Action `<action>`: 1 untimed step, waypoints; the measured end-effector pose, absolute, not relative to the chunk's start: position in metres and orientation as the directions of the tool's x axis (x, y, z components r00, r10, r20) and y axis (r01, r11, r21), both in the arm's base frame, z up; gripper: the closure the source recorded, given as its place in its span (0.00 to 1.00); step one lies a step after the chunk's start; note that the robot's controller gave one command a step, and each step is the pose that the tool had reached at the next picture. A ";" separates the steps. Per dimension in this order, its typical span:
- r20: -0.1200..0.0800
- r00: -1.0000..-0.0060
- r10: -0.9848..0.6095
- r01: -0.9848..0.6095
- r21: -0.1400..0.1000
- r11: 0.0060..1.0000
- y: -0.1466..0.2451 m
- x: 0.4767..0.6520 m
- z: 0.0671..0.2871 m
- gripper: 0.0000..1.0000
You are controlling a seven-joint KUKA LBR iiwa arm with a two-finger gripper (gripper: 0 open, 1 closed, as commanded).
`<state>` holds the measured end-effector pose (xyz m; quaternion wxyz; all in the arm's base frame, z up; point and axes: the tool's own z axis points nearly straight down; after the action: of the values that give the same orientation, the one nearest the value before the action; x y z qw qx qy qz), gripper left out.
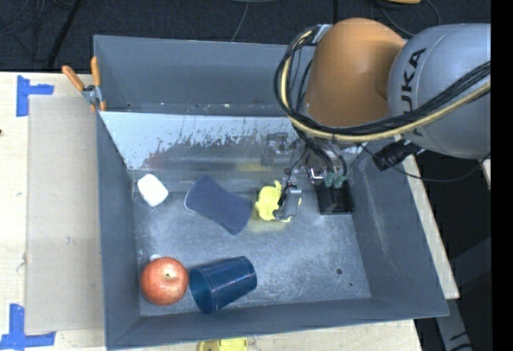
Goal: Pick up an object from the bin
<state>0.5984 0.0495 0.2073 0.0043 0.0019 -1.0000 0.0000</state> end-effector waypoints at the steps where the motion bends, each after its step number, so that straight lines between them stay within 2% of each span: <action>1: 0.001 -1.000 -0.003 -0.003 0.001 1.000 0.049 0.600 0.212 0.00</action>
Offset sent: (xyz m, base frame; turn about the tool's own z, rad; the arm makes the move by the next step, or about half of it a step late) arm 0.0055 -0.0179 -0.0874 -0.0308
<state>0.5996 0.0493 0.2122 0.0003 0.0013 -1.0000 -0.0003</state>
